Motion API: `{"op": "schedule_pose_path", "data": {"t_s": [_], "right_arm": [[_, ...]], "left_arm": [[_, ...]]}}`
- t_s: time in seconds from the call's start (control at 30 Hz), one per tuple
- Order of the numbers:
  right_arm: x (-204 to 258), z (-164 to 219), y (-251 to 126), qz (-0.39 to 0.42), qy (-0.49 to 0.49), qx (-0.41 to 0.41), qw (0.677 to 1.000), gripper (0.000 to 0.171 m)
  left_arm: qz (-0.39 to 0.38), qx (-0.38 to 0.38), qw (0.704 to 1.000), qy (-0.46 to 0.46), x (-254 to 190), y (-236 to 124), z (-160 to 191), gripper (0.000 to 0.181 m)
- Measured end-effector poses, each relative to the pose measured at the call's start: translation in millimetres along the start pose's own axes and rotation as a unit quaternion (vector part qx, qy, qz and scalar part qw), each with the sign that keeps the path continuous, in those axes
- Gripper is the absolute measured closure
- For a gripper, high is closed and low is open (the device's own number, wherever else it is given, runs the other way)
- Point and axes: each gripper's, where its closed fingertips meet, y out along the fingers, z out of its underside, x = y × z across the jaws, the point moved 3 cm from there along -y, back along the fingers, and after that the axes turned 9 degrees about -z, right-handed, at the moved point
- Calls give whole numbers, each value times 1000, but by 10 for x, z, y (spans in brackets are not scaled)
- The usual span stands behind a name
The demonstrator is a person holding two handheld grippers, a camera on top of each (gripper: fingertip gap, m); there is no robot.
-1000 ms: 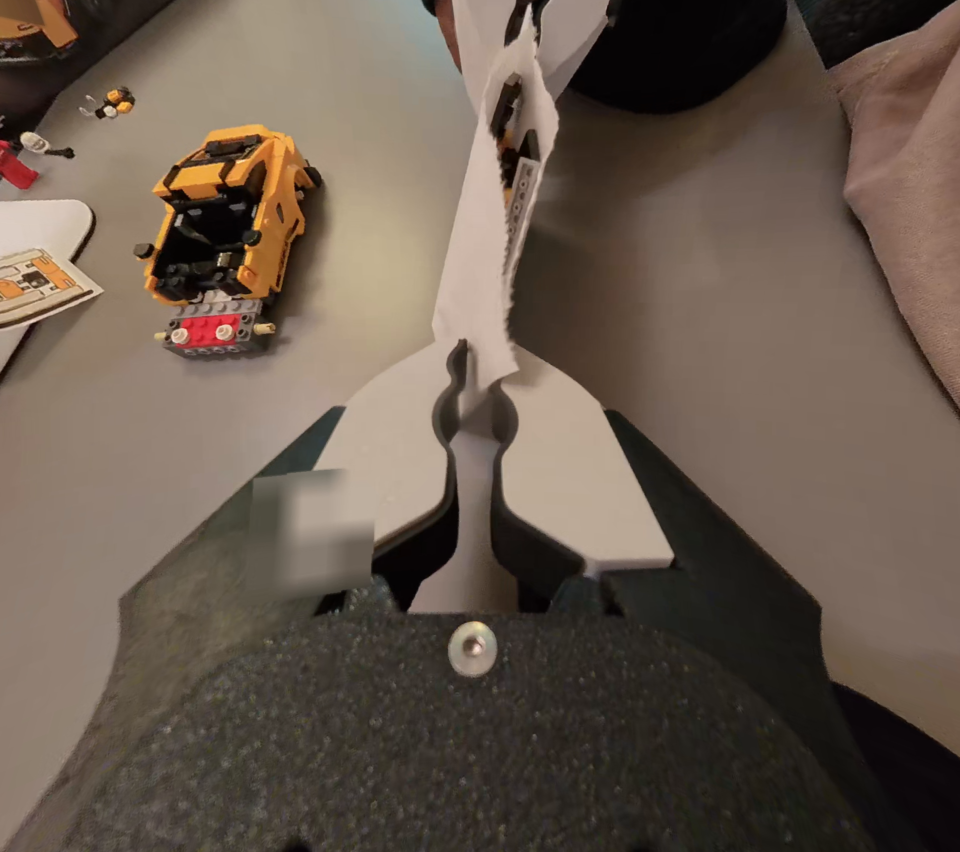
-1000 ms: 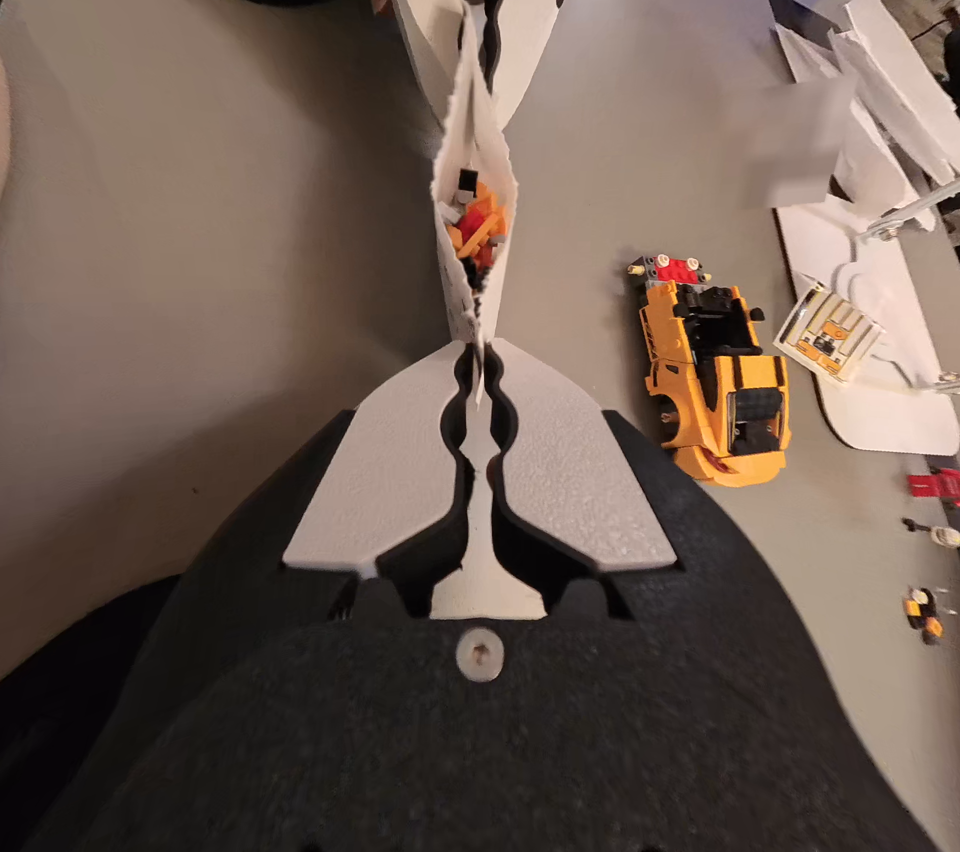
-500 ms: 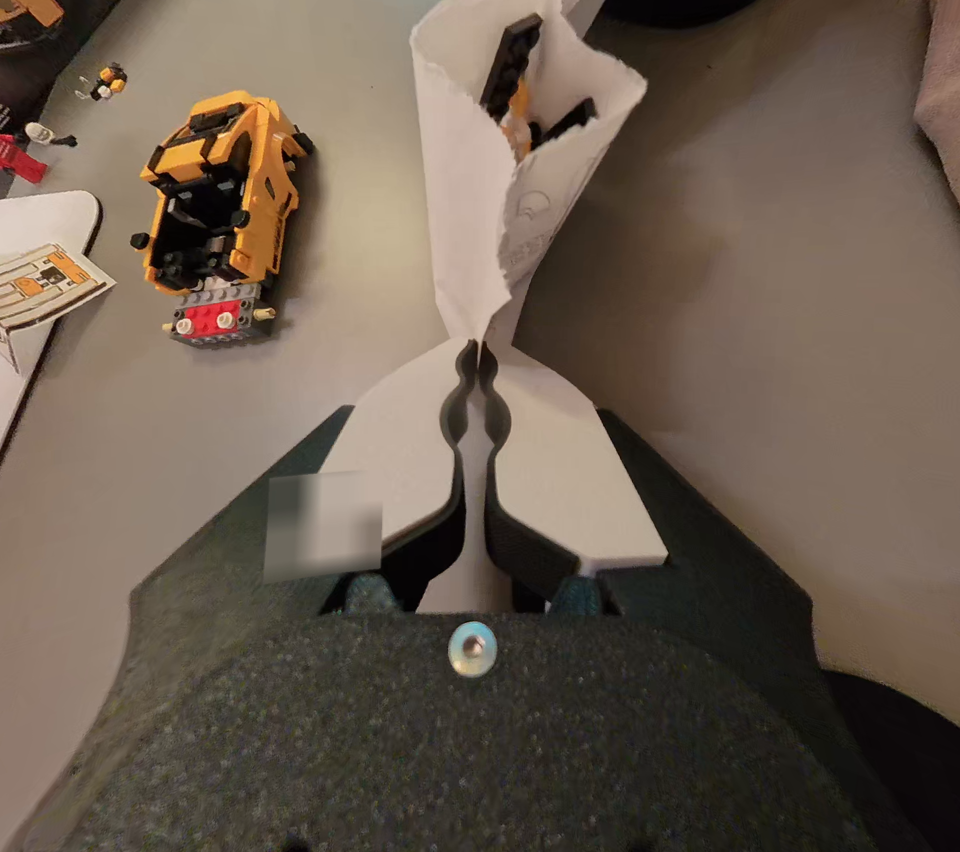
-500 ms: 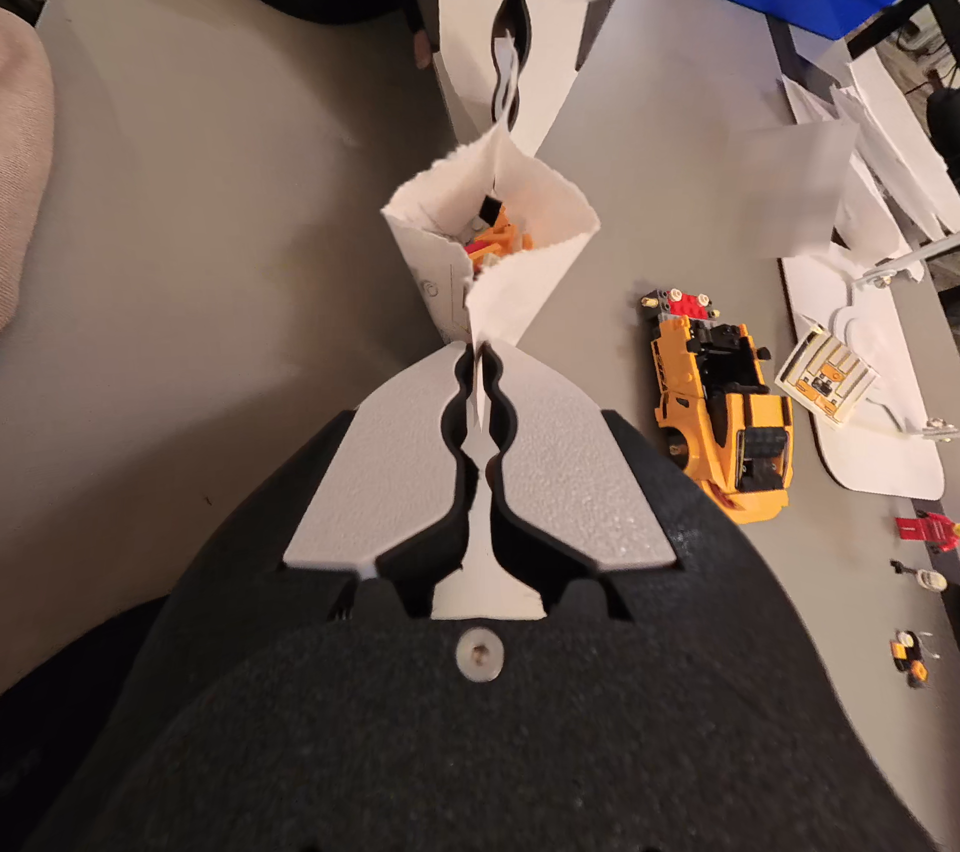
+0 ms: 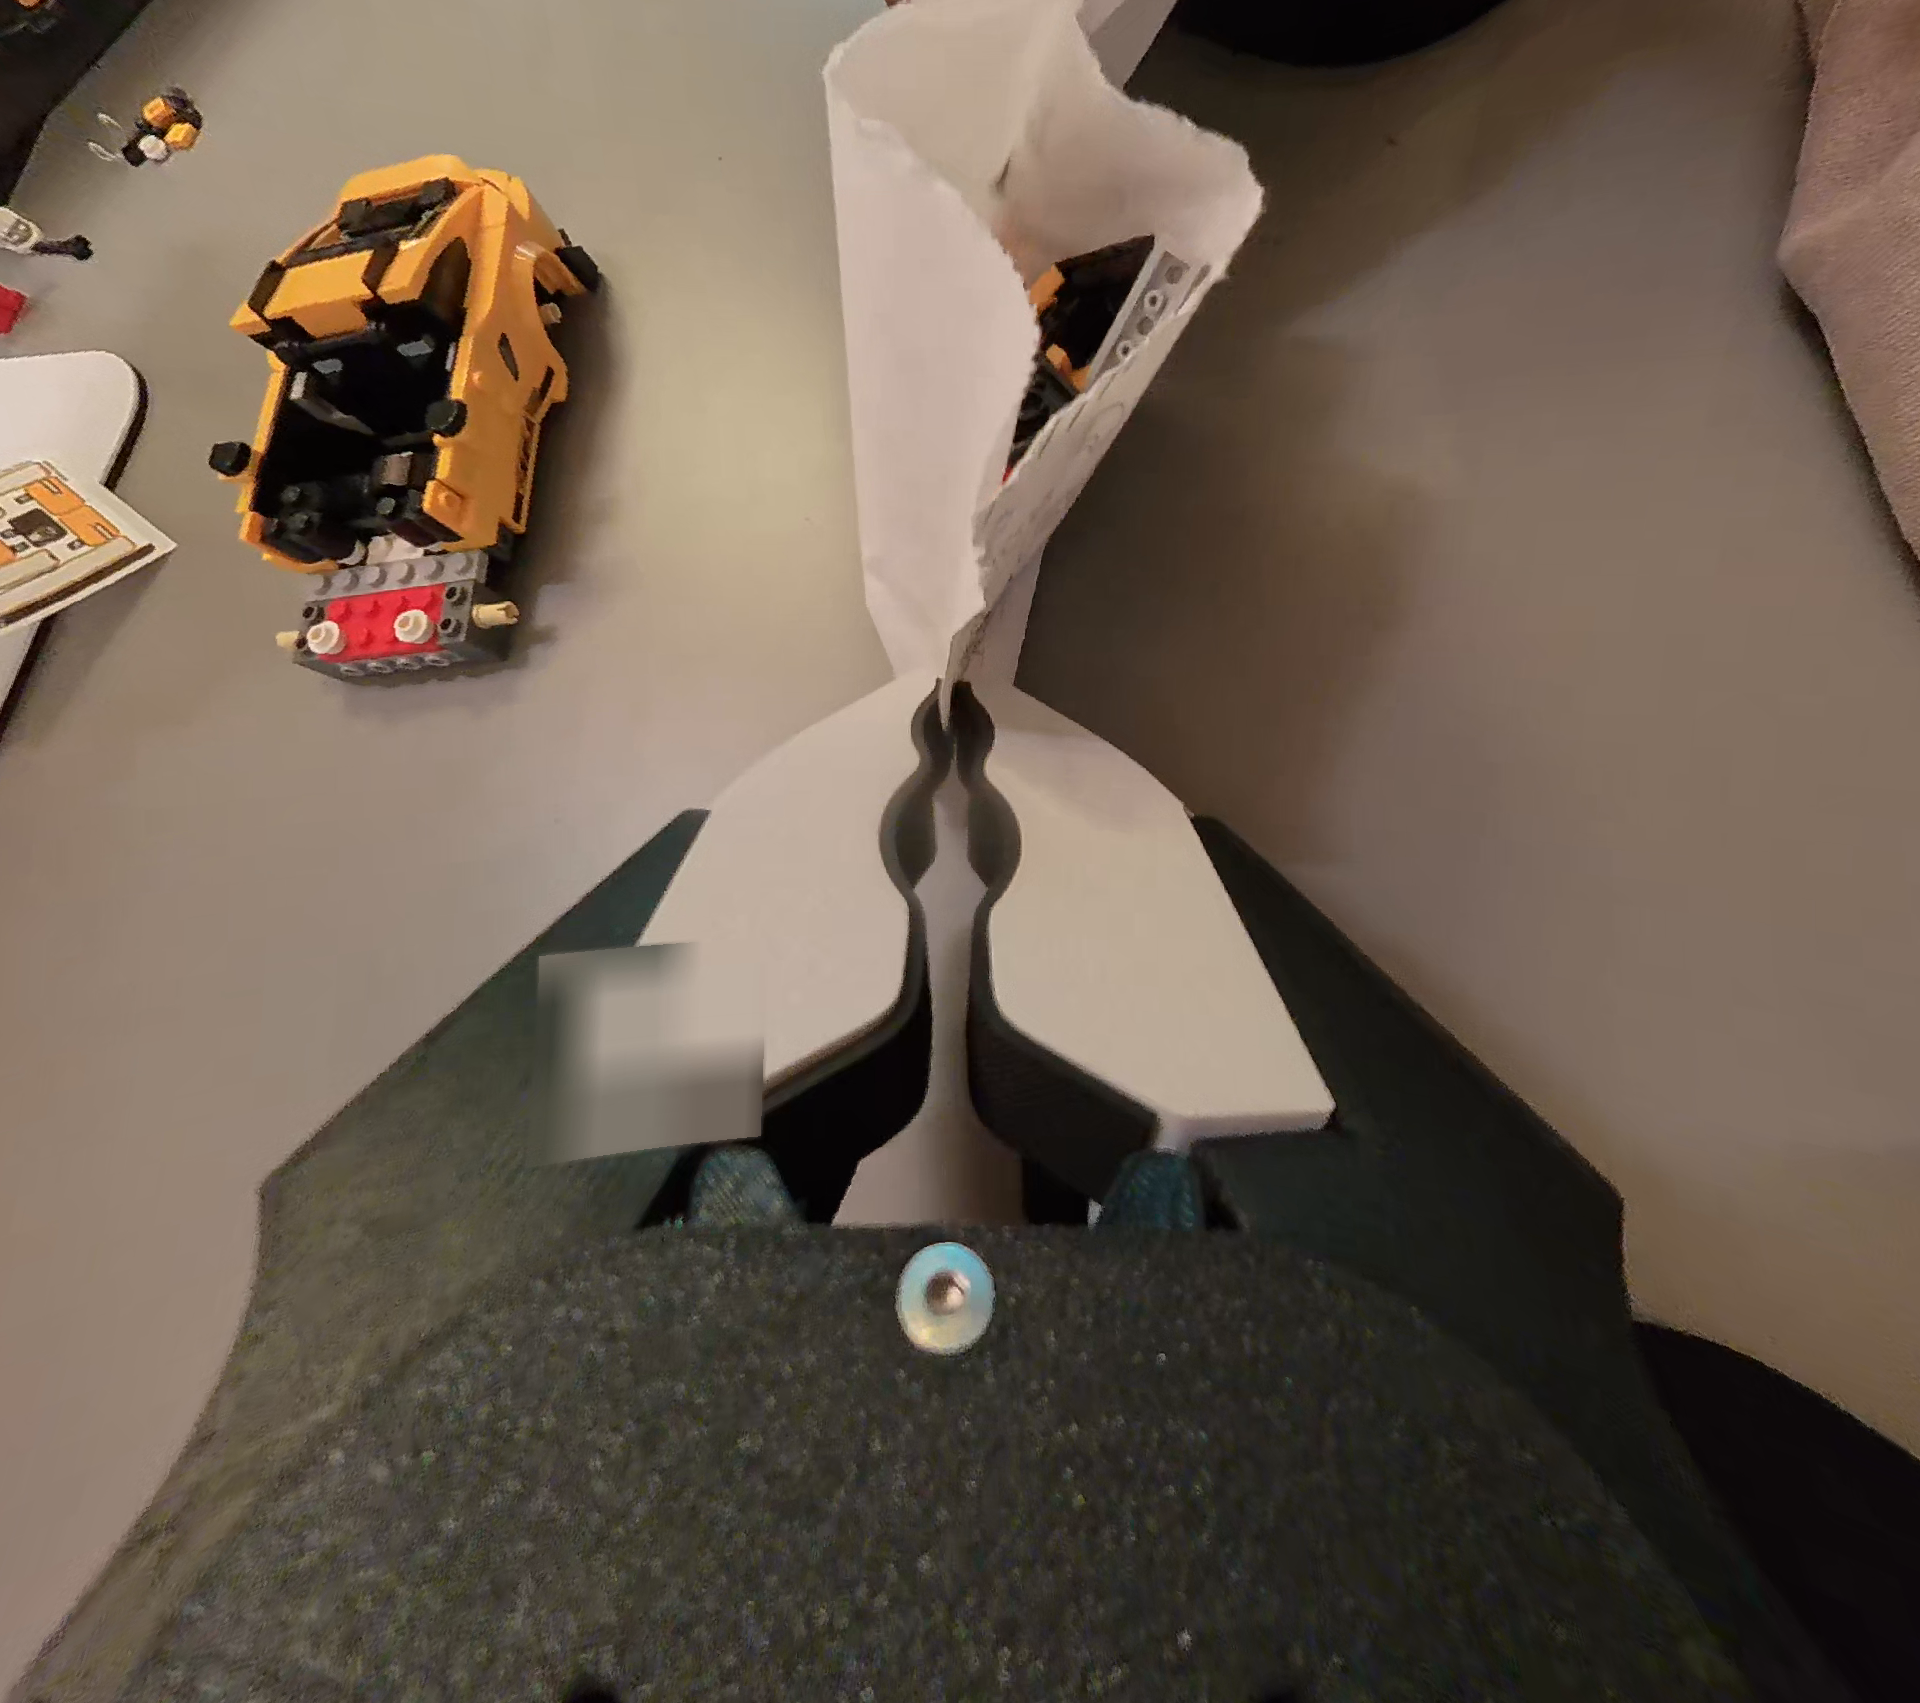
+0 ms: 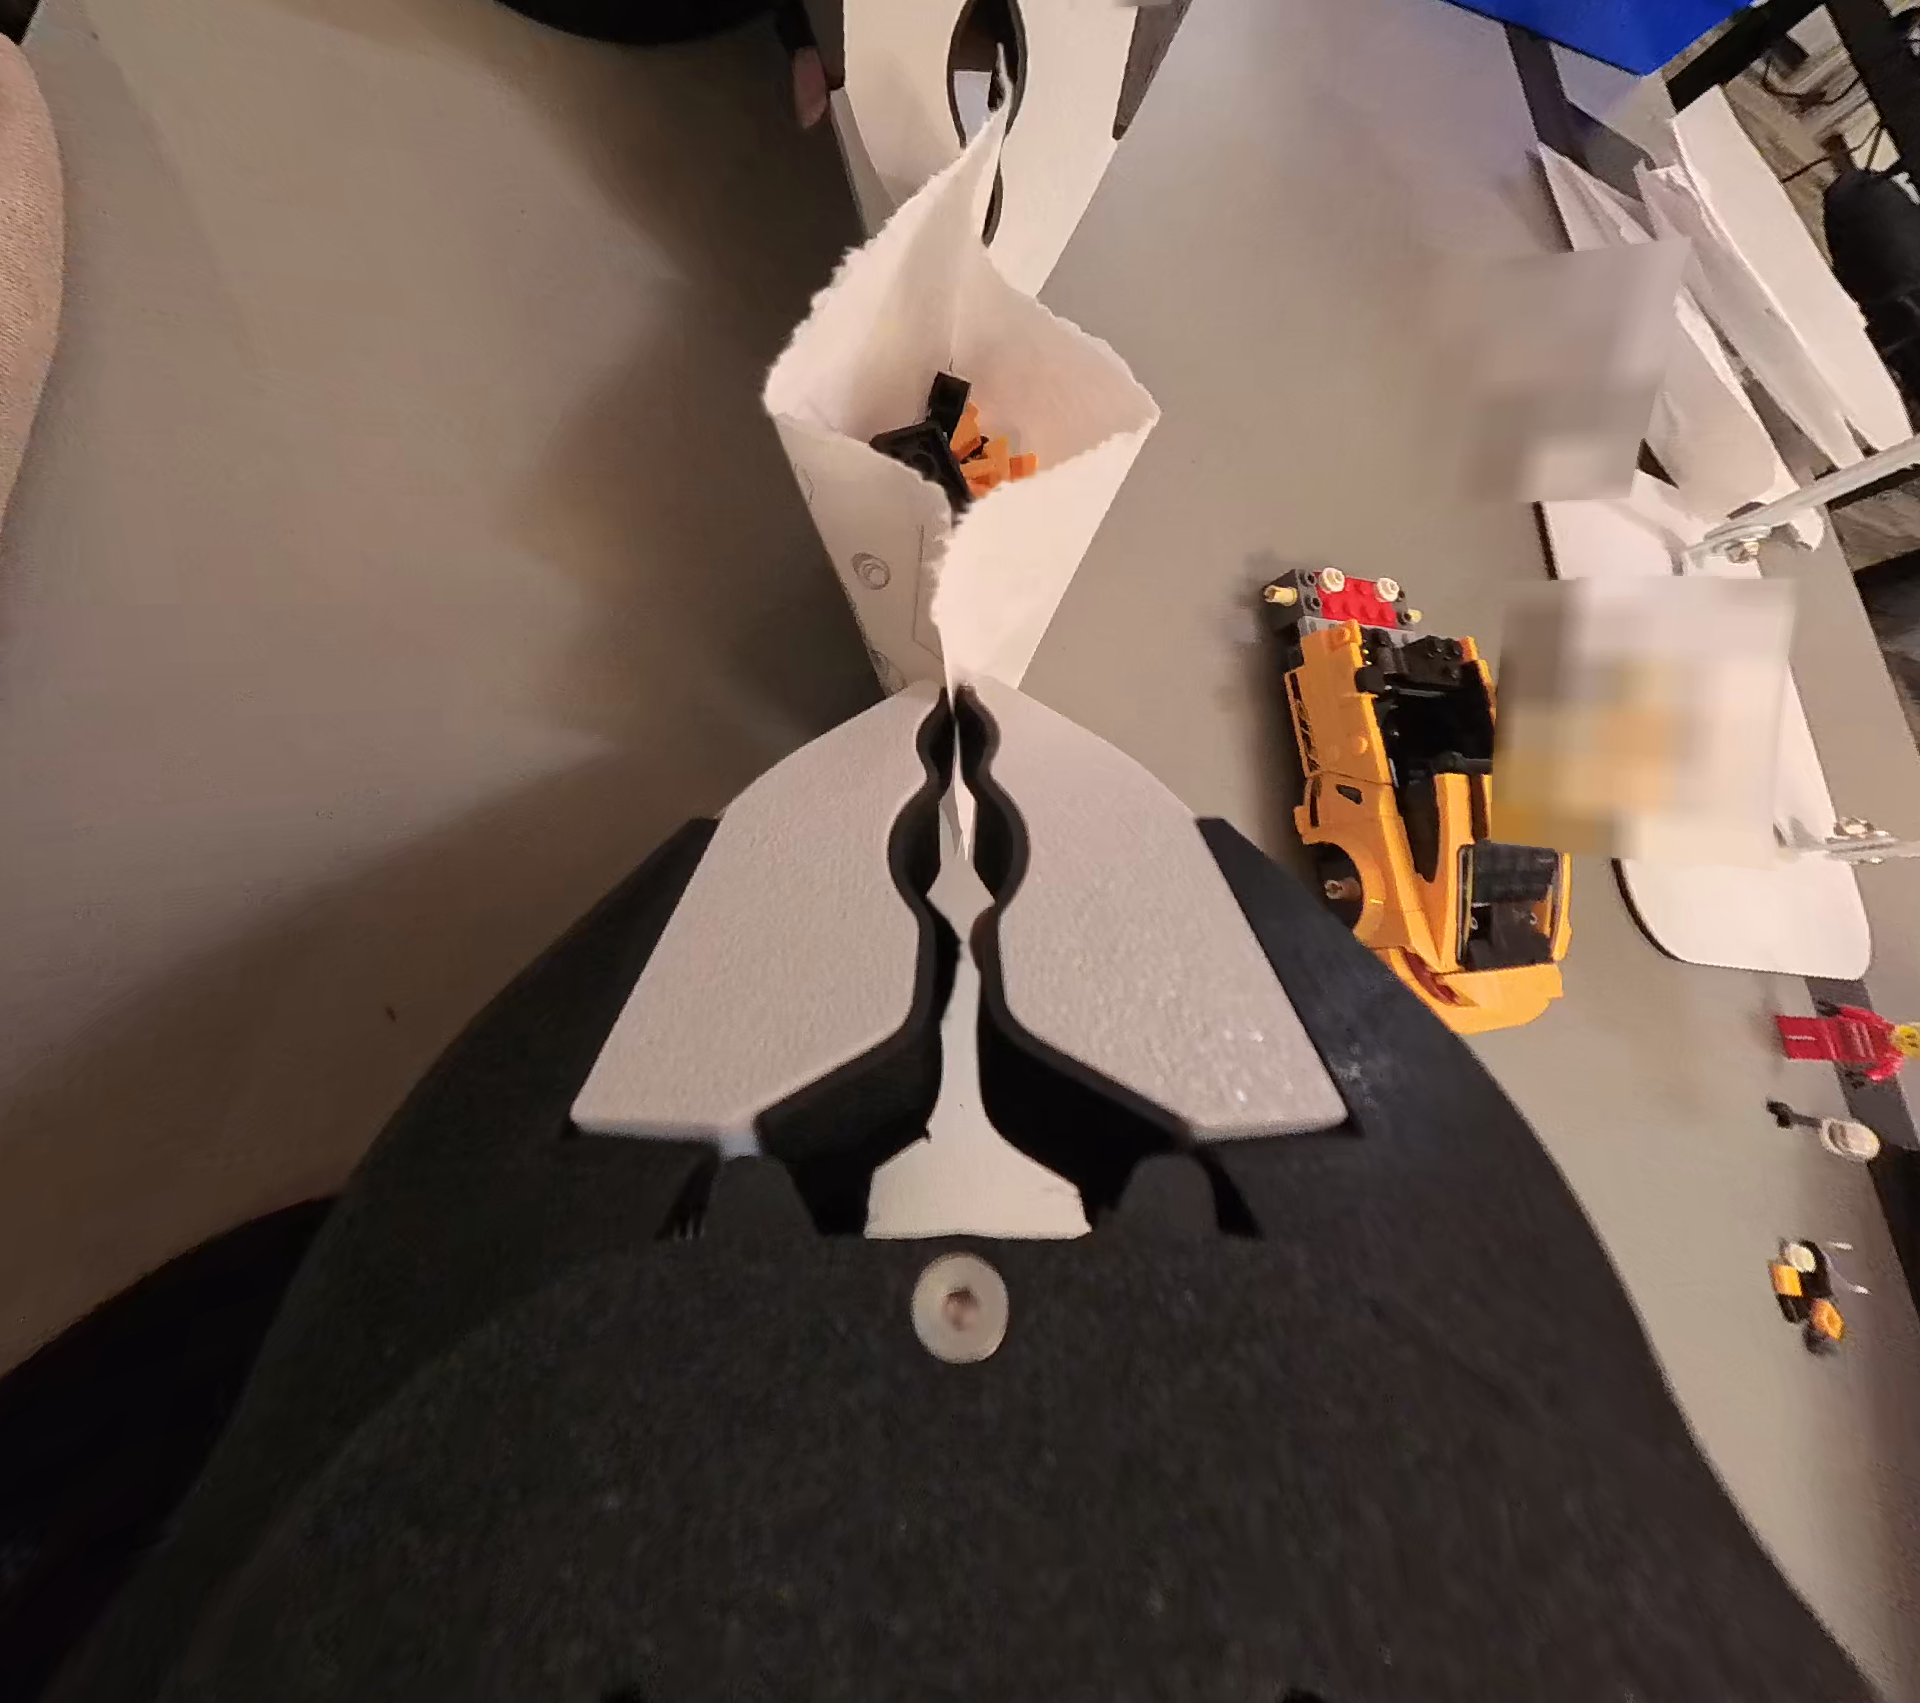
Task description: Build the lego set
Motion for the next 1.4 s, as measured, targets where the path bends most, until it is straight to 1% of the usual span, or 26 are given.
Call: {"op": "schedule_pose_path", "data": {"t_s": [0.17,0.23,0.27,0.3,0.33,0.7,0.87,1.0,1.17,1.3,1.4], "right_arm": [[-40,50,-20,-1,8,10,1000,162],[-51,76,-7,-1,9,14,1000,161],[-56,82,5,-1,9,15,1000,162],[-62,79,13,3,8,14,1000,170],[-58,68,20,2,4,11,1000,171],[-31,-16,140,-13,6,-5,1000,171],[-57,-23,124,-15,16,-11,1000,171],[-95,-1,36,-9,35,-18,999,171],[-105,59,23,-16,69,-16,997,171],[-114,95,79,-8,76,-1,997,170],[-173,131,50,13,77,11,997,164]], "left_arm": [[7,0,1000,-10,-3,2,7,181],[8,1,1000,-13,-5,3,9,181],[9,0,1000,-14,-5,3,8,181],[9,0,1000,-14,-7,4,7,181],[9,0,1000,-15,-6,5,7,181],[18,-2,1000,-17,-57,58,-30,181],[22,0,999,-28,-54,62,-22,181],[31,9,997,-70,0,7,21,181],[84,2,986,-144,-12,-68,-2,181],[95,17,982,-163,-21,-42,51,181],[95,18,980,-173,-4,-58,72,181]]}}
